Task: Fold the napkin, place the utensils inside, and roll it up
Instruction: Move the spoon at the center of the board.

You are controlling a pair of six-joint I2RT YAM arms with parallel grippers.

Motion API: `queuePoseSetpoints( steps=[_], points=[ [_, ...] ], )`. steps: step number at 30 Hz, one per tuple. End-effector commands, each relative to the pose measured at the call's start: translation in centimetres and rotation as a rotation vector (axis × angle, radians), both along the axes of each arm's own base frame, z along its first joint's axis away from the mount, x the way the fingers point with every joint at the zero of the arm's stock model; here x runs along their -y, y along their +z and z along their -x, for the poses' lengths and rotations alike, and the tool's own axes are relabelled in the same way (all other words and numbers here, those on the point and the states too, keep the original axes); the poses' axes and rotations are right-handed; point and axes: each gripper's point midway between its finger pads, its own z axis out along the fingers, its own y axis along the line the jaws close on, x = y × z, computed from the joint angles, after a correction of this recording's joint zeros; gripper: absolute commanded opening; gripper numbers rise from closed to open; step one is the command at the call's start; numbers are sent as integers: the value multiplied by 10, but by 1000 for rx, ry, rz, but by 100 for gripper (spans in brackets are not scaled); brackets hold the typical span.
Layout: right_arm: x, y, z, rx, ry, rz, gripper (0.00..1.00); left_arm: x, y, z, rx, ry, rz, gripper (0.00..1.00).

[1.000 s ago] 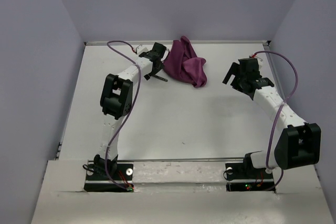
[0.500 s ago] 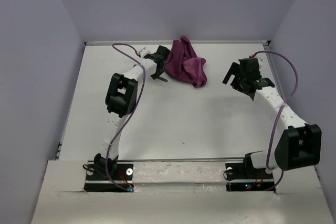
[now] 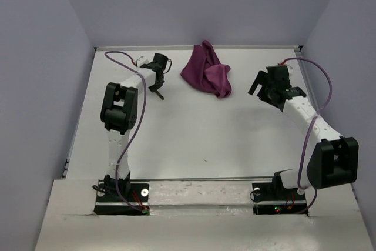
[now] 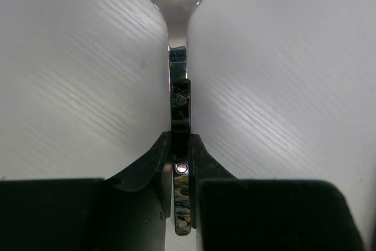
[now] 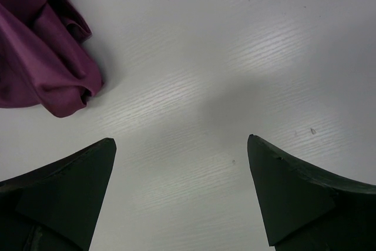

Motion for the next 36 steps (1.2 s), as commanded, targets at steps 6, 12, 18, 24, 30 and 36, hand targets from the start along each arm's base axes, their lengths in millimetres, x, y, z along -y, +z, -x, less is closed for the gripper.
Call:
queuePoseSetpoints(
  steps=[6,12,18,24,30,36],
  points=[
    [-12,3,-15,26,34,-38,100,-84,19,22,-61,-73,-149,0],
    [-14,2,-15,31,43,-47,100,-84,31,18,-50,-105,-144,24],
    [-17,3,-8,34,83,-51,100,-72,76,18,21,-185,-166,78],
    [-20,9,-8,58,102,-56,100,-41,136,23,149,-289,-177,94],
    [-19,11,-10,62,99,-53,100,40,172,3,298,-511,-81,91],
    [-14,24,-3,91,80,-42,100,111,150,-33,286,-708,46,88]
  ],
)
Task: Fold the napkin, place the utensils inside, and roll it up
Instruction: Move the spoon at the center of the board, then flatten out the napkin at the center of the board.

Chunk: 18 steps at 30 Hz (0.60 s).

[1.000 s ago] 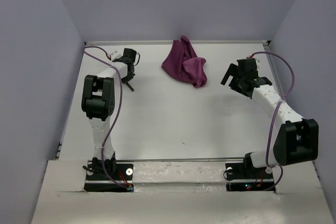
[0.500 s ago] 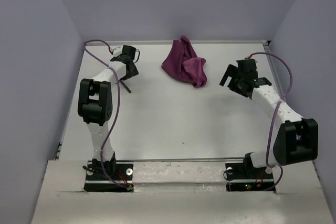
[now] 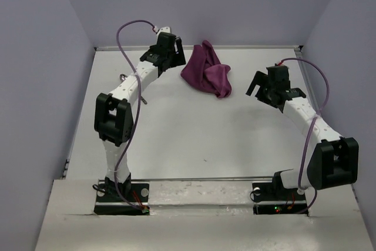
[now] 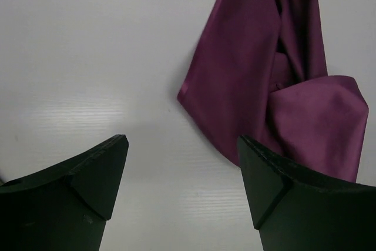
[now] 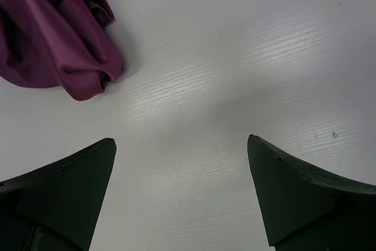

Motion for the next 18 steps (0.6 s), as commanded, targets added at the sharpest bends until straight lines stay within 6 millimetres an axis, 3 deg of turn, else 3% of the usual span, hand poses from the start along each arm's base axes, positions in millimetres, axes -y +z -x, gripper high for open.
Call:
queuePoseSetpoints(
  steps=[1,7,8,11,13,14,17,18],
  points=[
    [8,30,0,92,-23,32,100,37,-24,-28,-45,-143,35,88],
    [20,40,7,101,-59,77,100,66,-56,-56,-88,-246,56,86],
    [19,39,7,99,-54,71,100,66,-74,-59,-117,-240,41,86],
    [15,36,7,91,-47,54,100,67,-82,-66,-122,-238,29,85],
    [15,34,8,85,-48,50,100,69,-101,-67,-149,-244,28,84],
    [15,33,8,81,-53,49,100,70,-112,-67,-166,-247,31,81],
    [15,32,8,78,-55,45,100,73,-118,-66,-179,-249,50,70],
    [14,32,8,81,-54,44,100,74,-117,-67,-178,-248,56,55]
  ],
)
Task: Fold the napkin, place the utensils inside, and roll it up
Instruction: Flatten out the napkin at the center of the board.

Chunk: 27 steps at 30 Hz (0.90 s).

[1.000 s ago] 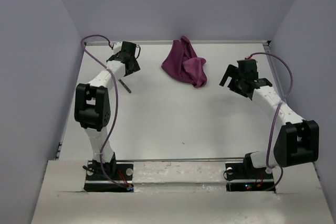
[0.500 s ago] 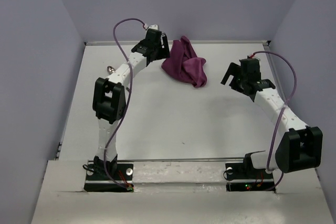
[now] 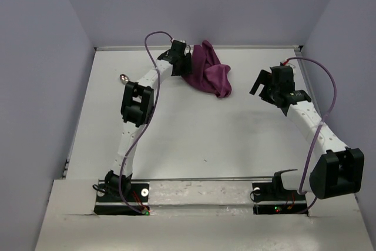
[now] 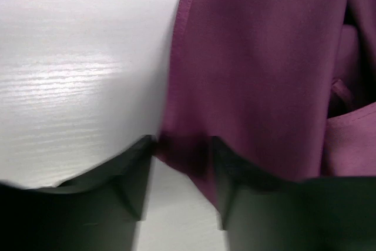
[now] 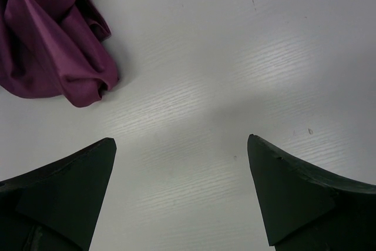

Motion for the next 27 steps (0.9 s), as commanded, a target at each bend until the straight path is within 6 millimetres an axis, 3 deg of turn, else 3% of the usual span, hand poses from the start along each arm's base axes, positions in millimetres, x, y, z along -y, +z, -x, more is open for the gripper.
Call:
queuePoseSetpoints(
  steps=[1,2,3,4,5,7,10,12,13,14,16,17,18,19,20,21,22,24,25,27],
  points=[
    [0,6,-1,18,-10,-3,100,9,30,-7,45,-22,51,46],
    [-3,8,-1,19,2,-13,100,9,36,-7,52,-19,60,35],
    [-6,6,-2,15,17,-21,100,10,51,-7,72,-24,73,16],
    [-25,6,-6,13,107,-80,100,11,70,-5,97,-35,93,0],
    [-25,4,-10,13,116,-71,100,12,84,-4,116,-41,106,0],
    [-59,2,-12,-7,256,-147,100,12,100,3,134,-53,119,0],
    [-105,-3,-34,-24,392,-113,100,8,136,15,190,-62,148,0],
    [-113,-5,-48,-24,402,-104,100,9,145,21,195,-81,170,0],
    [-123,4,-60,2,419,-110,100,11,151,24,197,-86,180,0],
    [-127,-10,-68,-29,422,-116,100,11,153,25,196,-87,184,0],
    [-135,-20,-91,-28,413,-130,100,12,153,29,185,-92,198,0],
    [-135,-10,-97,1,403,-129,100,13,152,30,183,-93,202,0],
    [-137,-31,-107,-35,385,-128,100,13,152,32,177,-96,207,0],
    [-137,-39,-113,-46,370,-122,100,14,153,32,176,-99,212,0],
    [-136,-37,-125,-33,348,-112,94,15,153,34,173,-101,215,0],
    [-137,-56,-130,-67,340,-108,86,15,157,35,177,-103,220,0],
    [-139,-61,-135,-72,339,-109,66,14,158,36,179,-101,220,0],
    [-153,-54,-147,-57,376,-156,46,14,163,37,189,-104,221,0],
    [-161,-59,-149,-67,398,-186,29,13,170,38,199,-107,227,0],
    [-180,-51,-151,-63,464,-266,20,14,176,39,211,-112,231,0]
  ],
)
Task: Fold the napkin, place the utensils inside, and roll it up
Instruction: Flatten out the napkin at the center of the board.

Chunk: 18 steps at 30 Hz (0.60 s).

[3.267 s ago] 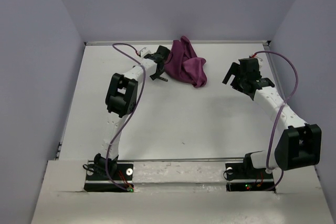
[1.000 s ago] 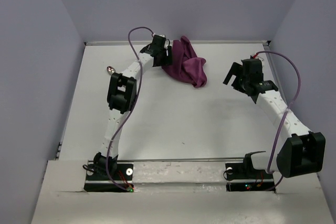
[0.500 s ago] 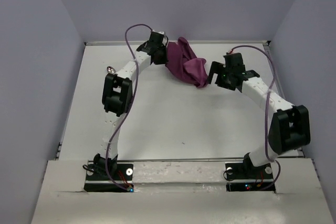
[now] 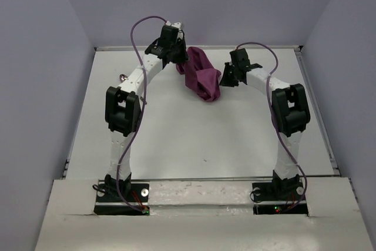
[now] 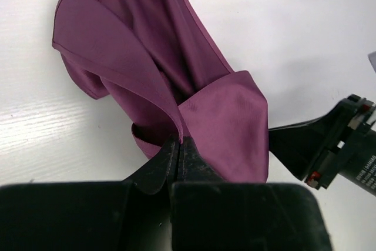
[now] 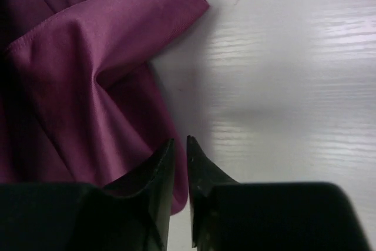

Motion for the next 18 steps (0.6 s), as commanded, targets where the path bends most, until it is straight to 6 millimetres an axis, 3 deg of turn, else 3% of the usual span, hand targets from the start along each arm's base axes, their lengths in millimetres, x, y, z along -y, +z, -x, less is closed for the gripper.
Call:
queuePoseSetpoints(
  steps=[1,2,3,6,9,10,11,13,14,18],
  points=[
    [-36,52,-26,89,77,-180,16,0,42,7,66,-20,47,0],
    [-41,57,-26,90,89,-206,4,0,45,7,69,-23,49,0],
    [-43,61,-27,96,92,-221,1,0,45,7,69,-25,50,0],
    [-44,76,-28,127,80,-244,1,2,49,10,70,-31,55,0],
    [-37,80,-27,140,45,-225,32,1,47,11,64,-33,52,0],
    [-34,81,-26,142,32,-220,52,1,47,12,64,-34,53,0],
    [-33,77,-24,134,24,-215,78,1,45,13,58,-35,52,0],
    [-36,78,-20,132,23,-216,95,1,42,13,52,-36,51,0],
    [-35,77,-20,130,17,-213,100,1,42,14,50,-39,51,0],
    [-42,68,-19,119,16,-196,100,2,43,14,52,-40,57,0]
  ],
)
